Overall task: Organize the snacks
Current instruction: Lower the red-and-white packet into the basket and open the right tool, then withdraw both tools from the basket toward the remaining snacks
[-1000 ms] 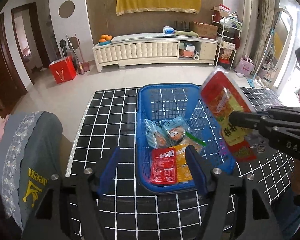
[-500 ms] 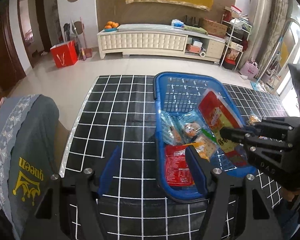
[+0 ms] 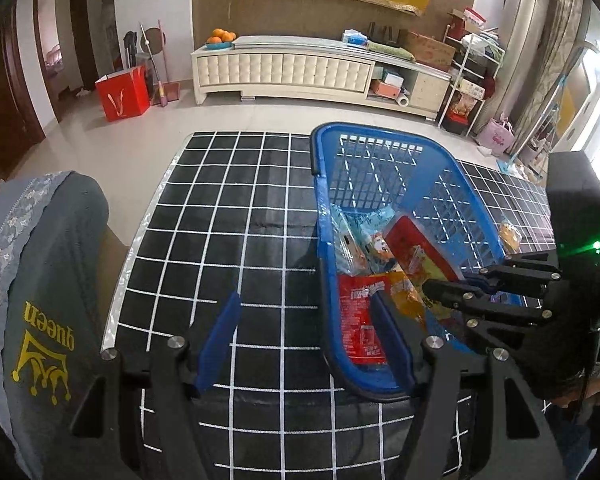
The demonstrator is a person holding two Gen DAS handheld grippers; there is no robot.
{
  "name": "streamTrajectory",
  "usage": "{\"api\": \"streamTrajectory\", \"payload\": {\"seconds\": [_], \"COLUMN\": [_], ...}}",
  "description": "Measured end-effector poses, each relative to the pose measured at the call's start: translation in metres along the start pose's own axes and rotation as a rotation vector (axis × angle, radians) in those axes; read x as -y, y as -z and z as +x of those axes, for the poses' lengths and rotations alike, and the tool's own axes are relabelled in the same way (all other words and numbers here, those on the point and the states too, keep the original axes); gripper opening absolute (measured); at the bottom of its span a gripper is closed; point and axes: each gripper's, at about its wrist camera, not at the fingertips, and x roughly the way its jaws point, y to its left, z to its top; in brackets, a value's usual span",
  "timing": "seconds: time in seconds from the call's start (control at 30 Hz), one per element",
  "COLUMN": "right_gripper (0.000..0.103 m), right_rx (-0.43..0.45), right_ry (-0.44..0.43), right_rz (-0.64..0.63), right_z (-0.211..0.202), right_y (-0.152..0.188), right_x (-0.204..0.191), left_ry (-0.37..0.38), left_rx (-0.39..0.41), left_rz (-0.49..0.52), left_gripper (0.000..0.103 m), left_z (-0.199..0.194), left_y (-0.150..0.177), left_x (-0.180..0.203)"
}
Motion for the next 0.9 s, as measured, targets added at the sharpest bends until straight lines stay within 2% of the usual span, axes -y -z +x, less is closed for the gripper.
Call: {"api": "streamTrajectory", "payload": {"seconds": [0.07, 0.1, 0.13, 0.2, 0.37, 0.63, 0.9], "right_gripper": [0.021, 0.046, 0.066, 0.078, 0.079, 0.079, 0.080], "right_rx": [-0.020, -0.037, -0.038, -0.004, 0.050, 0.091, 0.130], "right_ry": [-0.023, -0.046, -0.049, -0.044, -0.088, -0.047, -0.005], "right_rz": [0.013, 0.017, 0.022, 0.025, 0.064, 0.097, 0.180], "right_z": [0.001, 0.001, 0.000, -0.010, -0.039, -0.076, -0.109], "right_y": [0.001, 0.002, 0.003, 0.004, 0.006, 0.027, 0.058], "right_x": [0.002, 0.003, 0.002, 0.001, 0.008, 0.032, 0.081], "left_ry": [-0.003, -0.005, -0.010, -0.016, -0.025, 0.016, 0.057], "left_rx": [-0.002, -0.001, 0.003, 0.008, 0.018, 0.069, 0.086], "left_rz": [0.003, 0.005, 0.007, 0.011, 0.027, 0.076, 0.155], "left_gripper": [0.065, 0.065, 0.065, 0.065, 0.066, 0.075, 0.076], "left_z": [0.000, -0.001, -0.003, -0.007, -0.019, -0.045, -0.054], "left_y": [0.001, 0.002, 0.002, 0.002, 0.003, -0.002, -0.007], "left_x": [-0.001, 0.000, 0.002, 0.002, 0.010, 0.047, 0.102]}}
